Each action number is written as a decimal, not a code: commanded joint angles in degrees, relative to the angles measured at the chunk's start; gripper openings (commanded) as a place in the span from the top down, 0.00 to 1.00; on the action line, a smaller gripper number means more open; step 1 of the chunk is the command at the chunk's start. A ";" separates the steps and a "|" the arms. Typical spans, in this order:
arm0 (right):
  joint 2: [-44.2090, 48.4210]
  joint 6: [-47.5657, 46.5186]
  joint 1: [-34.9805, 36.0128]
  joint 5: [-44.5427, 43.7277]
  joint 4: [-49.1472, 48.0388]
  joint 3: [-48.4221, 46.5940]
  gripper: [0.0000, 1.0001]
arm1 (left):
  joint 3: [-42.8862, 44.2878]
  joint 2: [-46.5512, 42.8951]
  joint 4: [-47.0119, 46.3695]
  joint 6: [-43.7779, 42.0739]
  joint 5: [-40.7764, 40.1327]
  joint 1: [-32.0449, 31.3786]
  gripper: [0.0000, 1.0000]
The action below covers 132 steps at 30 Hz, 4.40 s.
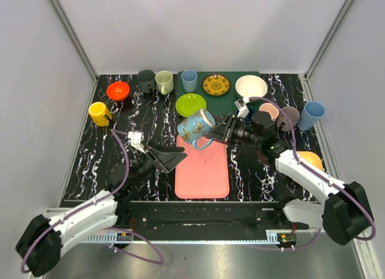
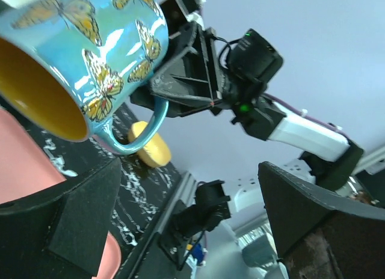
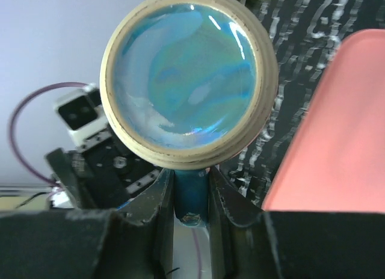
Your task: Turn the mug right side up
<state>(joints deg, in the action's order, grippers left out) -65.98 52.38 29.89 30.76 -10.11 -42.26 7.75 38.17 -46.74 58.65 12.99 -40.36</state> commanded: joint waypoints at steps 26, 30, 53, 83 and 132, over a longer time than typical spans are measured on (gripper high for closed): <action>5.07 5.02 1.93 11.51 -21.98 0.69 1.00 | 18.88 36.09 -37.18 14.03 6.43 -1.04 0.41; 6.29 3.96 2.01 13.09 -20.83 1.91 1.00 | 20.46 38.03 -40.71 15.70 6.26 -0.69 0.51; 7.70 8.79 1.93 17.92 -29.62 7.02 1.00 | 20.37 37.41 -48.71 18.69 7.39 -0.16 1.00; 16.67 -27.59 1.93 -28.30 44.65 -14.26 0.27 | 55.53 34.32 65.99 -32.98 -29.42 19.33 1.00; 15.26 -27.59 2.01 -27.69 37.97 -6.78 0.26 | 55.10 39.71 71.42 -24.82 -42.09 24.90 0.05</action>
<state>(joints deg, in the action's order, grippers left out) -52.14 25.56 31.77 4.97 30.63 -49.39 64.93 87.35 18.83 28.75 -23.83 -14.11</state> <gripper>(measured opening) 0.741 0.898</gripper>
